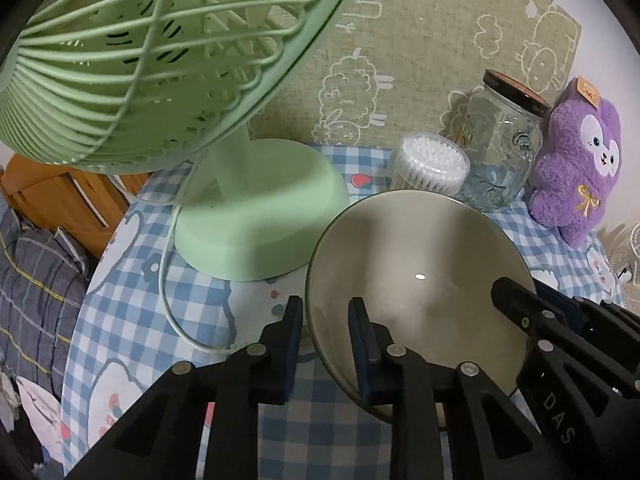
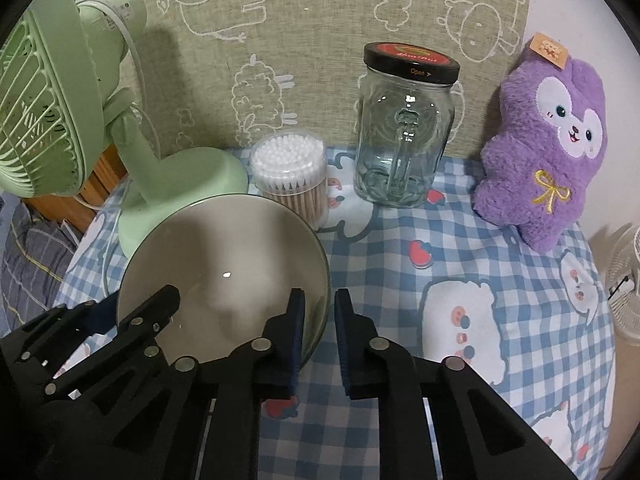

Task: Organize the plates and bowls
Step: 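Close both grippers on the rim of the last cream bowl, then lift the cream bowl and carry it toward the nested bowls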

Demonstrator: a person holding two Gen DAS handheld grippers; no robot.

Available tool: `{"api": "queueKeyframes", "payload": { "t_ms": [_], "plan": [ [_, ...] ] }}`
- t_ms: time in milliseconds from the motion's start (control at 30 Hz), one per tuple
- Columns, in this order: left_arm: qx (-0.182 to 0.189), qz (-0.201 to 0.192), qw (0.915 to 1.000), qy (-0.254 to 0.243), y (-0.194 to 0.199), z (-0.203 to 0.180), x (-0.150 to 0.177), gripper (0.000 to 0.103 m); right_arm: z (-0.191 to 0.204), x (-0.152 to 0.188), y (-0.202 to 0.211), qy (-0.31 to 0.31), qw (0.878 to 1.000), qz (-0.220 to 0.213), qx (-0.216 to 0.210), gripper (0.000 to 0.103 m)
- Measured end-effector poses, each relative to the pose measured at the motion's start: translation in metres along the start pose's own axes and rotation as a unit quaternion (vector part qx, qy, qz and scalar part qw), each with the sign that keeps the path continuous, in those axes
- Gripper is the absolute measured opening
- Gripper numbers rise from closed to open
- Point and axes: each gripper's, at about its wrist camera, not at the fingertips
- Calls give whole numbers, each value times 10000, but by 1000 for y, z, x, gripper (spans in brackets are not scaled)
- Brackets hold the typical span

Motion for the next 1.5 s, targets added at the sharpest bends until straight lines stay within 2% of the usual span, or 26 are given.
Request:
{"api": "queueKeyframes", "payload": {
  "t_ms": [67, 733, 1500],
  "plan": [
    [58, 17, 10000, -17, -1, 0, -1, 15, 0, 0, -2, -29, 10000, -5, -58, 15],
    [-54, 84, 9999, -36, 10, -7, -1, 13, -5, 3, 9, -181, 9997, -49, -163, 12],
    [-41, -189, 9998, -105, 102, -34, 32, 13, -24, 39, 101, -284, 9991, -272, -163, 12]
  ]
}}
Point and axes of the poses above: each gripper's, at about its wrist camera, not at the fingertips, and y roughly against the way its jaws point, z to its left, x to its underside, and after that the axes turned 9 degrees about x, right-handed
